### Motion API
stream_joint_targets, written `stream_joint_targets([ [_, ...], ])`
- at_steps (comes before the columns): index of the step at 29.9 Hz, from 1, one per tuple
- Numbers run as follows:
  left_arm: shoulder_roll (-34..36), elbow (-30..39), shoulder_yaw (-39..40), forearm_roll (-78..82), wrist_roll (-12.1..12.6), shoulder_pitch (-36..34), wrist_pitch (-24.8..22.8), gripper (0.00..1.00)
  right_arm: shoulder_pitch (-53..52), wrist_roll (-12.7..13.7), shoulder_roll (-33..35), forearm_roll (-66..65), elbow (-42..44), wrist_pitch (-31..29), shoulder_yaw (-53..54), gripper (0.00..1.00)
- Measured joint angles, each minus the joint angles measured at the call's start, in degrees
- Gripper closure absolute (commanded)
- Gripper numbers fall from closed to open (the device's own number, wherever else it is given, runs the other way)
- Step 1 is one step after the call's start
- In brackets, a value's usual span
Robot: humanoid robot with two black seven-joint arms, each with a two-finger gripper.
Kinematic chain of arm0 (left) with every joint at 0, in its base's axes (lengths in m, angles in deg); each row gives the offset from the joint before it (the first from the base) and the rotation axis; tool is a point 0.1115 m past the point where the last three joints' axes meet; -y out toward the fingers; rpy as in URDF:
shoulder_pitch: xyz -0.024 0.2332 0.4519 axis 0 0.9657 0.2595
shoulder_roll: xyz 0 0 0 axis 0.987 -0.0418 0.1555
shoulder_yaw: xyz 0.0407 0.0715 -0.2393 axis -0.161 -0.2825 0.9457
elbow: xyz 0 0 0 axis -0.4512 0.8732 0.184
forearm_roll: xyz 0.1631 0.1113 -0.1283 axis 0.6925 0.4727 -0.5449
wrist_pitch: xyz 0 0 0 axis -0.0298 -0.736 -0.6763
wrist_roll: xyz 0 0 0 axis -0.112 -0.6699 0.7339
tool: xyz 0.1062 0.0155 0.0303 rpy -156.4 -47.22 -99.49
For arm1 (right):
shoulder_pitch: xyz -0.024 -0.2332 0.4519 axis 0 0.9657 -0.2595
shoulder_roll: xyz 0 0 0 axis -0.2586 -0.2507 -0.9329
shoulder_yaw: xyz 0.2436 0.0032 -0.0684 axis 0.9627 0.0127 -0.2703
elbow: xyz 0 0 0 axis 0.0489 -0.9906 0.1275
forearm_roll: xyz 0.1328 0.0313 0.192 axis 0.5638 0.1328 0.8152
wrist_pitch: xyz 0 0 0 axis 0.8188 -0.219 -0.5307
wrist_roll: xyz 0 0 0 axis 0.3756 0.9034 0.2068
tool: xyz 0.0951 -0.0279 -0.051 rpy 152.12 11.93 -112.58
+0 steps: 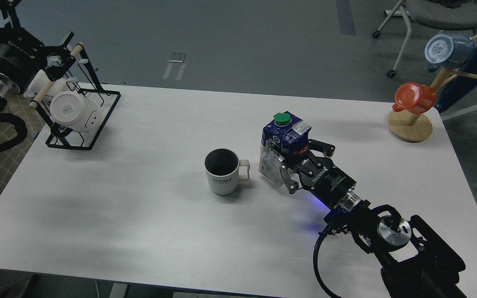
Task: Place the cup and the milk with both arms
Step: 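Carry the milk carton with the right gripper beside the mug, then open the right gripper and retract the right arm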
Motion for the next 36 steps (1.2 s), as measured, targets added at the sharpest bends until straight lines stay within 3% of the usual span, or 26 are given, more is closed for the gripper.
stream_joint_targets([
  [5,1.1,0.0,-0.2,0.3,0.2,0.7,0.0,0.02,-0.7,-0.1,0.0,0.2,1.2,0.0,-4.5,0.77],
  [7,1.3,0.0,-0.2,0.3,0.2,0.9,0.0,0.02,-0.8,-0.4,0.0,0.3,1.4,0.0,-5.5,0.61],
  [9,1.6,0.0,-0.2,0.3,0.2,1.0,0.0,0.02,-0.8,-0.4,0.0,0.3,1.5,0.0,-6.0,0.28],
  [10,1.6,0.0,-0.2,0.3,0.2,1.0,0.0,0.02,-0.8,-0.4,0.0,0.3,1.5,0.0,-6.0,0.27],
  [11,1.7,0.0,-0.2,0.3,0.2,1.0,0.0,0.02,-0.8,-0.4,0.0,0.3,1.5,0.0,-5.9,0.05],
  [12,1.7,0.0,-0.2,0.3,0.3,1.0,0.0,0.02,-0.8,-0.4,0.0,0.3,1.5,0.0,-5.8,0.0],
  [28,1.4,1.3,0.0,0.3,0.3,0.8,0.0,0.02,1.8,-0.5,0.0,0.2,-0.3,0.0,0.7,0.0],
  [36,0.8,1.6,0.1,0.3,0.3,0.4,0.0,0.02,12.6,-0.6,1.9,0.3,-4.4,0.0,8.1,0.0],
])
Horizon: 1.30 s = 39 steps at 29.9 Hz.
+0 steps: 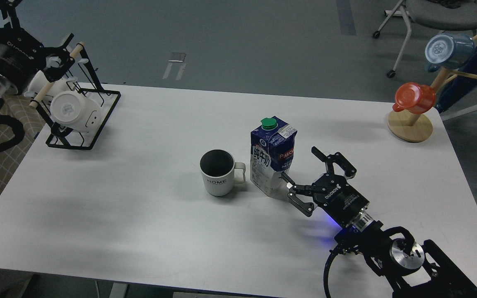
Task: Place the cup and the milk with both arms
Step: 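Open the right gripper and retract the right arm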
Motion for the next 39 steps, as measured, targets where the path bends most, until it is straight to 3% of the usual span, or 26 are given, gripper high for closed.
stream_joint_targets([
  [7,-0.9,0.0,0.4,0.0,-0.1,0.0,-0.1,0.02,6.1,0.0,4.3,0.0,-3.5,0.0,11.6,0.0],
  [12,-1.8,0.0,0.8,0.0,-0.2,-0.4,-0.2,0.02,4.6,0.0,5.5,-0.2,-4.5,0.0,17.4,0.0],
  [22,-1.6,0.0,1.0,-0.2,-0.2,-1.3,-0.1,0.02,-16.0,-0.1,11.2,-2.1,-3.7,0.0,20.7,0.0],
  [33,-0.8,-0.4,0.7,0.7,1.7,-7.2,-2.6,0.02,-40.6,0.0,12.3,-24.3,10.8,0.0,20.2,0.0],
  [39,-1.0,-1.3,0.0,4.6,1.9,-10.9,-3.0,0.02,-46.9,0.0,10.6,-26.6,12.2,0.0,20.0,0.0],
])
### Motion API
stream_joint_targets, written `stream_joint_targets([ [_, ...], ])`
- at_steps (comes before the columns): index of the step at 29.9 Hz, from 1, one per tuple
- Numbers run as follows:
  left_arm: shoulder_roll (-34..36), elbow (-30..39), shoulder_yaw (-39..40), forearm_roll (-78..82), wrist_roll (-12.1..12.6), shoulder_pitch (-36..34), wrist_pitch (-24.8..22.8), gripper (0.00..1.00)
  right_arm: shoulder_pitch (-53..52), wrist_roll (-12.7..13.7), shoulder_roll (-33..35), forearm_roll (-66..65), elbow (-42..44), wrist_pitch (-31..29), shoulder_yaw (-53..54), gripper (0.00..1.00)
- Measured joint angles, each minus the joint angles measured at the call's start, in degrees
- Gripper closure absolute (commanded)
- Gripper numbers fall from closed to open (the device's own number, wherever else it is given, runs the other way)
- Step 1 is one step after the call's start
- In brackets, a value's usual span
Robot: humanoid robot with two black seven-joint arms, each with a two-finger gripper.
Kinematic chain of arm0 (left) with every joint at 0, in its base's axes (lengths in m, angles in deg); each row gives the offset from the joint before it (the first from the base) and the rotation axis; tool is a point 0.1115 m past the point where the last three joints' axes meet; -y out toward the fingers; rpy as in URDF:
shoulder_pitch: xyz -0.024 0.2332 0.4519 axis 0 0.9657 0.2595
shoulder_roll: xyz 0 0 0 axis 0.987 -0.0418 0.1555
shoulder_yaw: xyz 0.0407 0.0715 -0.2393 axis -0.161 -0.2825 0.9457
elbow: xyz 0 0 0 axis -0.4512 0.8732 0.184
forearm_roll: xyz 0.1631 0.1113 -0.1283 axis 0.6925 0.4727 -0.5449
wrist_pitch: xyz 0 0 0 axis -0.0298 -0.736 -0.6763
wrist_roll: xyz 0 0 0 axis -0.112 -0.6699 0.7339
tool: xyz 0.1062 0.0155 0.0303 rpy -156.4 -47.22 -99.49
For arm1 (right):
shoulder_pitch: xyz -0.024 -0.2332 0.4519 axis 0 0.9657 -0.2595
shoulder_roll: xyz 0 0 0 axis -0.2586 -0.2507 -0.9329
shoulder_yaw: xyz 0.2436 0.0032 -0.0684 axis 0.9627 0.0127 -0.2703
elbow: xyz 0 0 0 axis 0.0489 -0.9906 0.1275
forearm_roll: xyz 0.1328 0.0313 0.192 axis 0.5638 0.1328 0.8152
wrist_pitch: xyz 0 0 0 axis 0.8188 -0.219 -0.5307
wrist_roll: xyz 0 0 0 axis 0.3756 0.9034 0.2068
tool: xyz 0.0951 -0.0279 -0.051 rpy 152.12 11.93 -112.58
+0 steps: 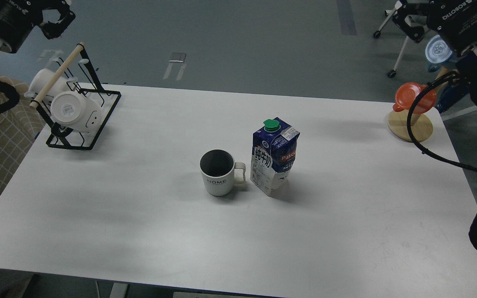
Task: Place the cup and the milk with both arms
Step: 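Open the right gripper and retract the right arm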
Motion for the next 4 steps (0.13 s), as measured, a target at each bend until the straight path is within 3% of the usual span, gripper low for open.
stream_joint_targets([
  [4,-2.2,-2.1,-0.2,1.5,0.0,-2.5,0.2,0.02,-1.9,-0.2,-0.3,0.0,-0.1,0.0,0.1,0.0],
])
